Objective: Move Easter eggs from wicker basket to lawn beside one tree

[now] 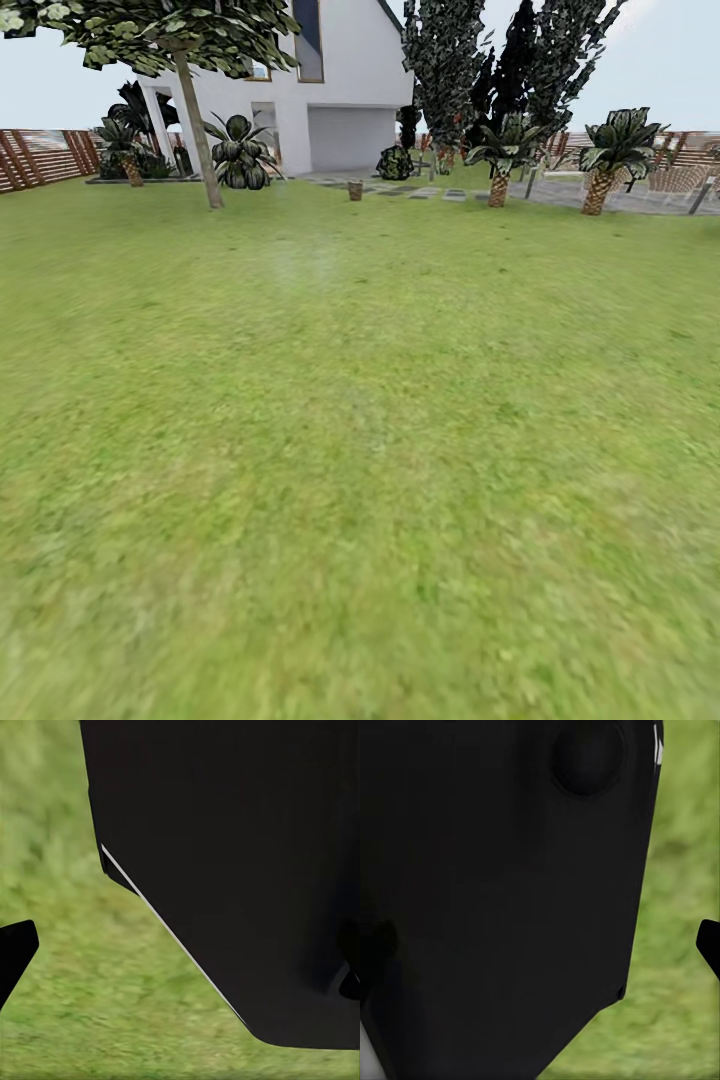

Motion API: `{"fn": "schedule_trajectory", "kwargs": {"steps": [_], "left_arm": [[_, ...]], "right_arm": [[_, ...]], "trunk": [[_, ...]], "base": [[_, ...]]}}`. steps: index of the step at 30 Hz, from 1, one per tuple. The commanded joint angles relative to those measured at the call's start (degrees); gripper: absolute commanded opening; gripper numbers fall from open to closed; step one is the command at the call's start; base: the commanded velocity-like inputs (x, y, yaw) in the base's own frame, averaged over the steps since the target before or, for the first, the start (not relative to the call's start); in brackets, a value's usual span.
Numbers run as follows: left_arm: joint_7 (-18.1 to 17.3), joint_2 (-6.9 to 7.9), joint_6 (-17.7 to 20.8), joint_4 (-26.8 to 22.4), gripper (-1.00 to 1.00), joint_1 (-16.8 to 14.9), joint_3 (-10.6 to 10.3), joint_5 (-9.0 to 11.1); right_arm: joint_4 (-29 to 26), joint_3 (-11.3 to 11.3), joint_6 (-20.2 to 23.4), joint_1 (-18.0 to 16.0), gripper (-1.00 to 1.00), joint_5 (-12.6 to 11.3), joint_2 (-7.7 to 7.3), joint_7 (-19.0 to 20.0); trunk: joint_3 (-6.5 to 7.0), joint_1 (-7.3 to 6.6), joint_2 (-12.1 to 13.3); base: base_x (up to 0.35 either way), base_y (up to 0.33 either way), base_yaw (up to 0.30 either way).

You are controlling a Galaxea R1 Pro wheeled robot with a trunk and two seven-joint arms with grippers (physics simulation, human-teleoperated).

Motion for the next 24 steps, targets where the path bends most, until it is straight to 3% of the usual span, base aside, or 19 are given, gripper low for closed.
{"fn": "schedule_trajectory", "kwargs": {"steps": [1,14,20,24], "left_arm": [[-0.02,0.0,-0.03,-0.06,1.0,0.02,0.05,0.03],[-0.02,0.0,-0.03,-0.06,1.0,0.02,0.05,0.03],[-0.02,0.0,-0.03,-0.07,1.0,0.01,0.05,0.03],[-0.02,0.0,-0.03,-0.07,1.0,0.02,0.05,0.03]], "right_arm": [[0.05,0.01,-0.19,-0.02,1.0,0.06,0.01,0.03],[0.03,0.12,-0.07,-0.02,1.0,0.93,0.02,0.16],[0.05,0.03,-0.07,-0.02,1.0,8.91,0.28,0.06],[0.05,-0.1,-0.16,-0.02,1.0,10.39,0.34,0.02]], "trunk": [[-0.03,0.0,-0.02],[-0.03,0.0,-0.02],[-0.03,0.0,-0.02],[-0.03,0.0,-0.02]], "base": [[0.0,0.0,0.0],[0.0,0.0,0.0],[0.0,0.0,0.0],[0.0,0.0,0.0]]}}
